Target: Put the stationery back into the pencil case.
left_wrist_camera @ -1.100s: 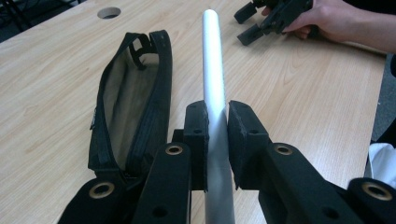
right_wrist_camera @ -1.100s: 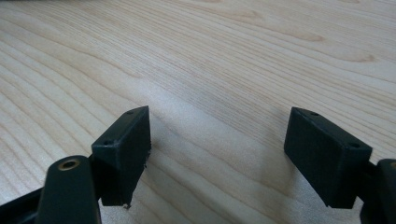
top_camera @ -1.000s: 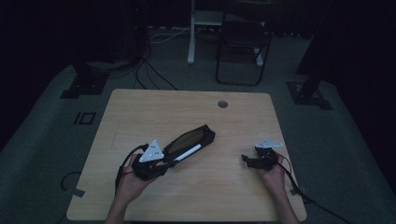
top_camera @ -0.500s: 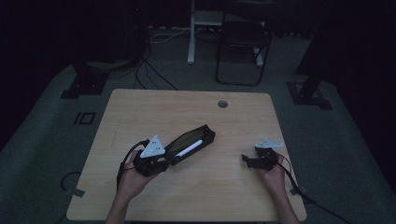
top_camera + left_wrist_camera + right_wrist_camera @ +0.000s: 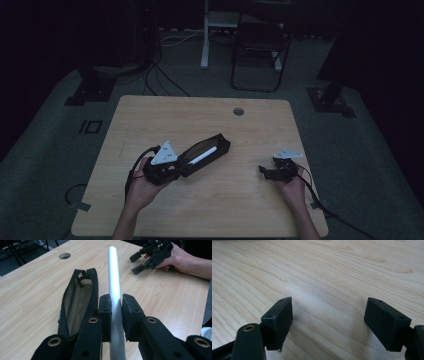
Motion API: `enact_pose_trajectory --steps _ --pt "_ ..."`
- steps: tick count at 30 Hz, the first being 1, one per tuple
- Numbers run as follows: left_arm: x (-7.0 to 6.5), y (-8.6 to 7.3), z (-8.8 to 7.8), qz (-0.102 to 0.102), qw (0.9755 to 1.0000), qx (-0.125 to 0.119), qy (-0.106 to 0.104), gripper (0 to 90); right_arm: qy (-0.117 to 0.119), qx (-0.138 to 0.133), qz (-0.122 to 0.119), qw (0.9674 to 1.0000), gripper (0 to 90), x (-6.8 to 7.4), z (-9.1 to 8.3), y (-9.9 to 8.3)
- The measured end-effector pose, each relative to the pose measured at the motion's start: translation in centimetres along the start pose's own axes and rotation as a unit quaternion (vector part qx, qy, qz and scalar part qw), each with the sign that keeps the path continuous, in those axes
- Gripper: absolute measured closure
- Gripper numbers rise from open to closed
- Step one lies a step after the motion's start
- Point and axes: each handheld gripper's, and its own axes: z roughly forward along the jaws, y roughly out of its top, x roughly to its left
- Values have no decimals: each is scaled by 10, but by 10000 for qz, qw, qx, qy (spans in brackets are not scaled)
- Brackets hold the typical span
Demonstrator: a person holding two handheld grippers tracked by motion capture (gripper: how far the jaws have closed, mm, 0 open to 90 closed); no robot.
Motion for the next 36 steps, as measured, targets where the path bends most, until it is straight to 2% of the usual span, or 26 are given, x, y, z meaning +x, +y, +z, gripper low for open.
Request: enact_pose_trajectory --steps 36 --pt "15 16 9 -67 9999 -11 127 788 7 2 -12 10000 230 0 0 0"
